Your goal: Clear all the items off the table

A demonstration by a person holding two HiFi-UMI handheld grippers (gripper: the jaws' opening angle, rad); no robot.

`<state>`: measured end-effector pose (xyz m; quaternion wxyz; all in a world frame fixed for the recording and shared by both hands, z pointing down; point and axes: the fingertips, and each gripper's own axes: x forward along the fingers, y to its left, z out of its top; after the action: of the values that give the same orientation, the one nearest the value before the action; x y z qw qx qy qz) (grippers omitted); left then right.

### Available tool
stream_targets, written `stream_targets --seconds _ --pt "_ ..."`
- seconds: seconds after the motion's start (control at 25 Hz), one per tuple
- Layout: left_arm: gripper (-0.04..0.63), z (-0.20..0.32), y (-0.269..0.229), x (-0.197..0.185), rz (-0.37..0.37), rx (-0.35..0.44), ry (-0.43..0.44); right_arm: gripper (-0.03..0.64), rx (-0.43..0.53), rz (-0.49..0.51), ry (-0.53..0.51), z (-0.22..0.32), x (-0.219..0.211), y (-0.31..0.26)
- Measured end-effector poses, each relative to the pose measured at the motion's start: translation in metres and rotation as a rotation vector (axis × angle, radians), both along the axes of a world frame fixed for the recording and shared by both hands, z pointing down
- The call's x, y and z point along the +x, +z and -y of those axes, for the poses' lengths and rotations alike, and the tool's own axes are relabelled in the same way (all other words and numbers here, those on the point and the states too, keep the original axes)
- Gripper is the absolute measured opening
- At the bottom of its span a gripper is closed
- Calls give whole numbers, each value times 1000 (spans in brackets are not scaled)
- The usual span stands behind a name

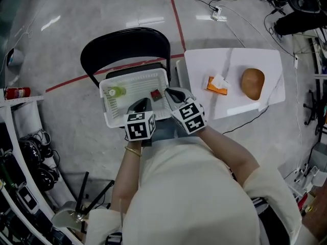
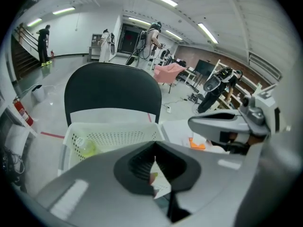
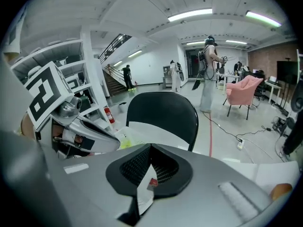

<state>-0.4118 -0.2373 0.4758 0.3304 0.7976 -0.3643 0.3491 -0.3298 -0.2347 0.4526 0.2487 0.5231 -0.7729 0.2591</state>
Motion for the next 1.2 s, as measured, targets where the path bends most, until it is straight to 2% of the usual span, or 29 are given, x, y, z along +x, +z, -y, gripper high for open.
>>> stream_targets --seconds 0.44,0.92,1.2 --pt "9 -46 -11 82 -5 29 141 0 40 15 144 -54 76 -15" --pt "10 -117 -19 180 -22 52 207 0 68 -10 265 -154 189 -27" --pt "9 -157 -24 248 -25 68 306 0 86 -17 387 -215 263 -33"
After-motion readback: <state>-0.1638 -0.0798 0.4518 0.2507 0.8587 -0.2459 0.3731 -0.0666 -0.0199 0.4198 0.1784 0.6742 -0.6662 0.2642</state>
